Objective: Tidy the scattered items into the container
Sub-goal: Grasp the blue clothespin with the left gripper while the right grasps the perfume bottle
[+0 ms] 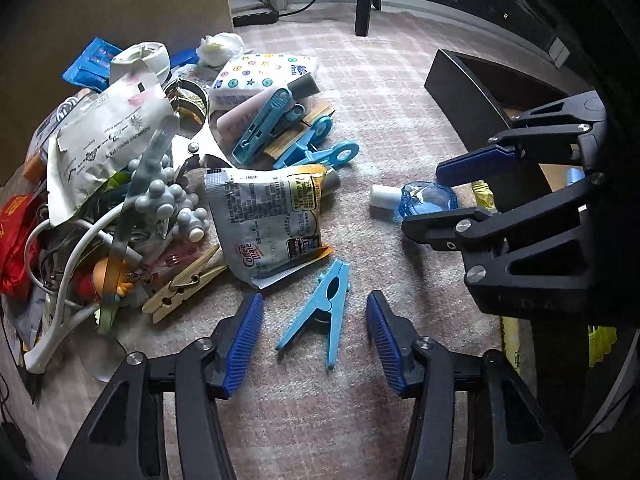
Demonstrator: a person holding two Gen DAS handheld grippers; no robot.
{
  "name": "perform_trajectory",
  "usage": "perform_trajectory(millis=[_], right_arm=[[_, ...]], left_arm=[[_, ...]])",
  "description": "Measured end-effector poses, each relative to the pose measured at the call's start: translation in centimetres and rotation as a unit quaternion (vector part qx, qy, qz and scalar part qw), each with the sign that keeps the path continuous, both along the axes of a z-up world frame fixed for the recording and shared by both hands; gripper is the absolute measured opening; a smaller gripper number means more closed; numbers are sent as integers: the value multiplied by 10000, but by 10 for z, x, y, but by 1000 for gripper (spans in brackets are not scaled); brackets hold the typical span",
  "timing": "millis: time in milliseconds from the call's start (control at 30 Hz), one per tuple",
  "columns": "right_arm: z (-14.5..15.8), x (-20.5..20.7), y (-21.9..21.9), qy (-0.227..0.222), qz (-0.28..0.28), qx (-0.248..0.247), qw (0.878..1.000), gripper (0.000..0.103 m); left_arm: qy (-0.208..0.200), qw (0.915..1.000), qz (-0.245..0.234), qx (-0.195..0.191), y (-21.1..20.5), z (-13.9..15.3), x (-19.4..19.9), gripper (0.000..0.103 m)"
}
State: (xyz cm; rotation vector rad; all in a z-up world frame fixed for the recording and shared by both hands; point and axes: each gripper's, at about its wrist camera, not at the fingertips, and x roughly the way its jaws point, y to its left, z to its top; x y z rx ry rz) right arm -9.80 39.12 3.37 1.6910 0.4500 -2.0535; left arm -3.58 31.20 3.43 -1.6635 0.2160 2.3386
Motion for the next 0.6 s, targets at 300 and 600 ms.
perform_trajectory(millis=[300,600], right_arm=[[3,6,-4,-18,99,12,9999,35],[7,2,-4,-68,8,-99,9999,35]], left_arm=[[94,9999,-45,-34,5,-1,4,35],[128,9999,-26,-51,11,-3,-2,21]])
